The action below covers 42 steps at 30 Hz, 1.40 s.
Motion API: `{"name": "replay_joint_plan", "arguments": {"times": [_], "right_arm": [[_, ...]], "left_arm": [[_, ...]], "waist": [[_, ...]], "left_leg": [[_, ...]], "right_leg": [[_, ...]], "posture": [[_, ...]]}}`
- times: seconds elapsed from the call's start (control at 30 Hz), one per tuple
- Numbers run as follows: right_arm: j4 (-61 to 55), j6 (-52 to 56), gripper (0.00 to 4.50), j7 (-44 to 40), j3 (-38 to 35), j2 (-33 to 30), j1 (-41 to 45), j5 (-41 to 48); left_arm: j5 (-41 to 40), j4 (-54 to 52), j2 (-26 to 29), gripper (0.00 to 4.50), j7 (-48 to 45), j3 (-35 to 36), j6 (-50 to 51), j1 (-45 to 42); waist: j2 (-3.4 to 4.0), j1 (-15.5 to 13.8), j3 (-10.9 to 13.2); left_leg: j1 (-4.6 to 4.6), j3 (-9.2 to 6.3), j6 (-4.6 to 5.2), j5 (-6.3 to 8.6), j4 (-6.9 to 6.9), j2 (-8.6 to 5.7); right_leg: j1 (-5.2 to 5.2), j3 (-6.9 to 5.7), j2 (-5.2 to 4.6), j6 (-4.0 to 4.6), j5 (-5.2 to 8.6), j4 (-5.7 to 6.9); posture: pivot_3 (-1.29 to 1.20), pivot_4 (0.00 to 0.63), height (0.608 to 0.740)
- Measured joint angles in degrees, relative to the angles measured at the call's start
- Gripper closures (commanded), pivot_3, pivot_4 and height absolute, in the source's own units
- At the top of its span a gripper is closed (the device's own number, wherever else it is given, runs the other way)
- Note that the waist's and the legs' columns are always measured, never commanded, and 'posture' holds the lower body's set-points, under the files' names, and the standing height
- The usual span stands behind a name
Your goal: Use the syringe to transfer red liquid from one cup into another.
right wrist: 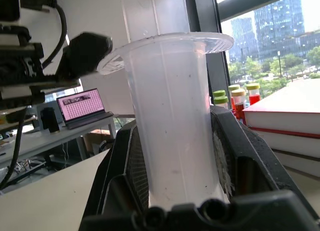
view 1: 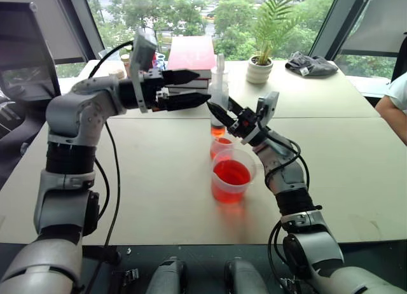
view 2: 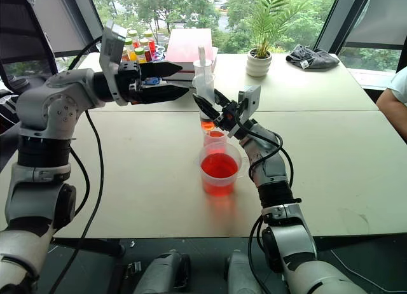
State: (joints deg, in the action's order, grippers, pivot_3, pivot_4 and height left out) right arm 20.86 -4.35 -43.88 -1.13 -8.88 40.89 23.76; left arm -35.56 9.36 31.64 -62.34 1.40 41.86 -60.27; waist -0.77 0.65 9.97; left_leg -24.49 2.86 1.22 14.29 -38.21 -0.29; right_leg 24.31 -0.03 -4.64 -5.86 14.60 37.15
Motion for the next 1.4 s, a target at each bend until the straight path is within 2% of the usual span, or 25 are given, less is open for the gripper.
{"name": "replay_joint_plan", "arguments": {"times": [0.2,0.4,0.5,0.73,1.07,1.4], "right_arm": [[0.84,-1.78,3.12,-0.73,-0.13,0.03,-0.03,-0.68],[0.86,-2.21,3.12,-0.93,-0.67,-0.14,-0.44,-1.16],[0.96,-2.19,3.12,-1.03,-0.62,-0.16,-0.44,-1.57],[0.98,-2.31,3.12,-1.81,-0.77,-0.59,-0.45,-1.73],[0.58,-1.21,3.12,-1.71,-1.36,-1.37,-0.79,-2.21],[-6.13,5.78,3.12,-0.77,-1.63,-3.52,-1.99,-2.05]], "left_arm": [[1.19,5.38,-4.28,0.05,-0.02,-0.42,-3.17,-5.43],[2.46,8.89,-6.62,0.05,-1.73,-1.48,-4.63,-6.18],[2.75,9.66,-7.69,0.90,-2.59,-2.46,-5.11,-6.27],[4.81,12.79,-9.24,4.47,-1.84,-1.87,-6.50,-7.56],[7.69,15.34,-10.84,4.47,-2.28,-1.93,-9.93,-7.99],[8.88,15.17,-11.68,4.47,-2.90,-2.28,-12.30,-7.01]], "waist": [[0.00,0.25,0.00],[0.00,0.41,0.00],[0.00,0.36,0.00],[0.00,0.25,0.00],[0.00,0.29,0.00],[0.00,0.22,0.00]], "left_leg": [[0.04,-0.01,-0.02,-0.01,0.03,0.03],[0.04,-0.01,-0.02,-0.01,0.04,0.04],[0.04,0.00,-0.02,-0.01,0.03,0.03],[0.04,0.00,-0.02,-0.01,0.03,0.03],[0.03,0.00,-0.02,-0.01,0.04,0.03],[0.03,0.00,-0.02,-0.01,0.03,0.03]], "right_leg": [[0.01,0.00,0.04,0.00,0.00,0.05],[0.02,0.00,0.05,0.00,0.00,0.05],[0.02,0.00,0.04,0.00,0.00,0.04],[0.02,0.00,0.04,0.00,0.00,0.04],[0.02,0.00,0.04,0.00,0.00,0.04],[0.02,0.00,0.02,0.00,0.00,0.04]], "posture": [[0.00,0.150,0.740],[0.00,0.150,0.740],[0.00,0.150,0.740],[0.00,0.150,0.740],[0.00,0.150,0.740],[0.00,0.150,0.740]]}}
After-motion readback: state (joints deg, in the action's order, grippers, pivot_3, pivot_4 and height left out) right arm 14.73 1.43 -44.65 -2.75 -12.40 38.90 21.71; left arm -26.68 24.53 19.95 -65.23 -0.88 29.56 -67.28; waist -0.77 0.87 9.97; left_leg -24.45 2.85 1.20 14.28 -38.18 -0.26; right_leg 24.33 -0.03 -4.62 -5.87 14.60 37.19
